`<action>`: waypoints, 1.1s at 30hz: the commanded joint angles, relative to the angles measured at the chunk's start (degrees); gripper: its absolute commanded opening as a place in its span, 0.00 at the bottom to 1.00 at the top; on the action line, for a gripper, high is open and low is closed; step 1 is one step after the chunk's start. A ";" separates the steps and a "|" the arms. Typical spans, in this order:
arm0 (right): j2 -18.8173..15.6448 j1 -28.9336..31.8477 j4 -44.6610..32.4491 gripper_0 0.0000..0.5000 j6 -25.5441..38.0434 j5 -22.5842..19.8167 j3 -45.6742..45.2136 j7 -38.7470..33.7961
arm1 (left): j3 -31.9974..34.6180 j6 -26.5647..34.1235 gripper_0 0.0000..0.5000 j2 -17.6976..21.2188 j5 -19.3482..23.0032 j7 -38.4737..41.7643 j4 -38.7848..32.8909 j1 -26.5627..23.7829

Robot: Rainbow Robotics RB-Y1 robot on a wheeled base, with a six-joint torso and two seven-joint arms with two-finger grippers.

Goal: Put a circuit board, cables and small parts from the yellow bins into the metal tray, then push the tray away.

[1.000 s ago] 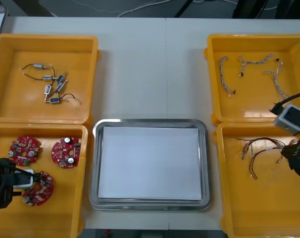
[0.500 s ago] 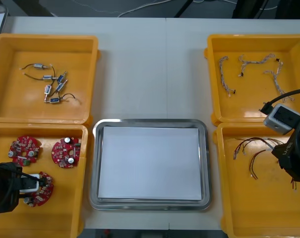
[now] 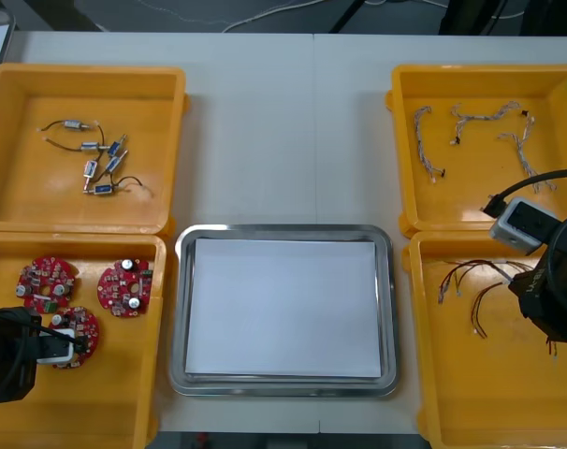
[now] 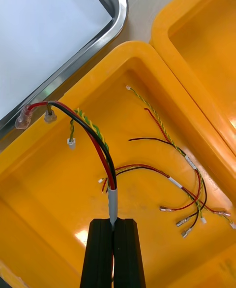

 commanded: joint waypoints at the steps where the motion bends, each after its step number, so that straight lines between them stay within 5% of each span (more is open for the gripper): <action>1: -1.81 -1.14 -1.32 0.00 0.23 0.51 0.49 -2.09 | -0.64 -0.55 0.00 2.29 0.40 5.63 -0.11 1.97; 7: -1.81 -1.14 -1.32 0.00 0.23 0.51 0.49 -2.09 | 0.77 0.24 0.00 2.29 3.03 5.63 -0.19 1.88; 33: -1.81 -1.14 -1.32 0.00 0.23 0.51 0.49 -2.09 | 14.30 21.59 0.00 1.67 21.67 5.63 -8.81 -3.39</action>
